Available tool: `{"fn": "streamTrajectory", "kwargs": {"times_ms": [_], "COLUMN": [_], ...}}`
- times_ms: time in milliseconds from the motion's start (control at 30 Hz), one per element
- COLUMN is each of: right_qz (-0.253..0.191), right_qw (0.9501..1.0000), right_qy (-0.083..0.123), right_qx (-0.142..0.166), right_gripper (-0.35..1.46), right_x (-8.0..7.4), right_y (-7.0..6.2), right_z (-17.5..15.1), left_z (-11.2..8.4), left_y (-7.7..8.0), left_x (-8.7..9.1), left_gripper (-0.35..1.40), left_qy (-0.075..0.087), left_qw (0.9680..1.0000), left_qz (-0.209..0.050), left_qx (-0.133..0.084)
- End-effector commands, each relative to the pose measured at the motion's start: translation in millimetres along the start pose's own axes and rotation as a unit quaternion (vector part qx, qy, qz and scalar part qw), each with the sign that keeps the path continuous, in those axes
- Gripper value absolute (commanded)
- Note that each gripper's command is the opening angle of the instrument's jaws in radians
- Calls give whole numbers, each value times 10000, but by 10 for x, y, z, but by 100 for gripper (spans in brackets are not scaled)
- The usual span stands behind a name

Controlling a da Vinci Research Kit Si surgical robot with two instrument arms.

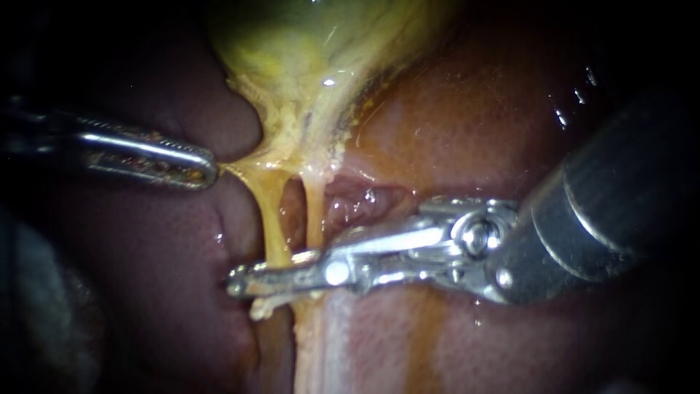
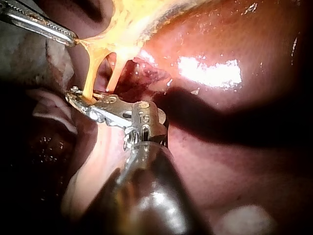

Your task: Going back second clip left tube

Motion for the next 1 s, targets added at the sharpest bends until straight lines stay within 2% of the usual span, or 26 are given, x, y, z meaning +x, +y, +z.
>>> {"fn": "streamTrajectory", "kwargs": {"times_ms": [33,100,133,167,333,467,567,667,733,933,1000], "right_qz": [-41,-248,-398,-728,-1143,-1468,-1803,-2002,-2264,-2624,-2798], "right_qw": [10000,9996,9991,9973,9934,9891,9836,9789,9724,9631,9583], "right_qy": [-4,-77,-74,-69,-62,-55,9,237,288,291,275], "right_qx": [4,79,81,85,70,51,-33,-341,-483,-523,-511], "right_gripper": [-35,-35,-26,-8,33,42,45,49,50,50,50], "right_x": [0,0,0,-1,-7,-13,-14,-12,-11,-13,-15], "right_y": [2,4,5,7,18,32,45,57,63,67,65], "right_z": [0,0,1,2,12,18,18,17,15,2,-2], "left_z": [0,0,0,0,0,0,0,0,0,1,0], "left_y": [0,0,0,0,0,0,0,0,0,0,0], "left_x": [0,0,0,0,0,0,-1,-1,-1,-2,-2], "left_gripper": [-35,-35,-35,-35,-35,-35,-35,-35,-35,-35,-35], "left_qy": [-2,-2,-2,-2,-2,-2,-1,-1,0,-6,-7], "left_qw": [10000,10000,10000,10000,10000,10000,10000,10000,10000,10000,10000], "left_qz": [0,0,0,0,0,1,1,1,2,4,5], "left_qx": [-3,-3,-3,-4,-3,-3,-2,-1,1,-12,-13]}}
